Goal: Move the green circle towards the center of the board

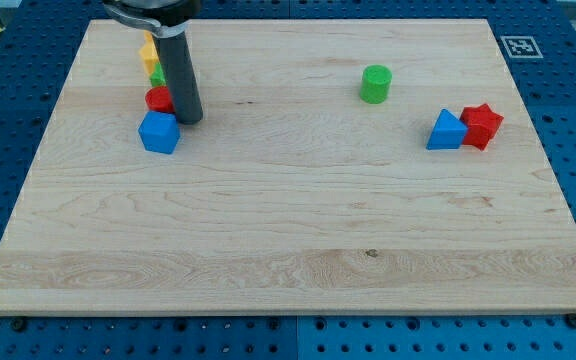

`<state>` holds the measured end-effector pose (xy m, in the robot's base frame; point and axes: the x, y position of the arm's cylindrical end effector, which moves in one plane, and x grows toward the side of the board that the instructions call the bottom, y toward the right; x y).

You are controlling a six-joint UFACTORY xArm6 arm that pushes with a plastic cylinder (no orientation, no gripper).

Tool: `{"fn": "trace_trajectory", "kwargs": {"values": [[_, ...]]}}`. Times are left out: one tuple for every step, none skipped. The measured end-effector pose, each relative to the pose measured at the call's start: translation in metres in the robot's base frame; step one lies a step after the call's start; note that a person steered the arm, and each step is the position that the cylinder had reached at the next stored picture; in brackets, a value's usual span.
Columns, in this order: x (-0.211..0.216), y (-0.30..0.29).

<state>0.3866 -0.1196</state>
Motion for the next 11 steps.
{"fn": "trace_trajectory", "kwargs": {"values": [[-0.021,0.049],[-0.067,0.077],[-0.123,0.141],[-0.153,0.242],[-0.146,0.276],[-0.126,0.274],[-0.098,0.266],[-0.061,0.256],[-0.032,0.231],[-0.025,0.203],[-0.023,0.183]]}}
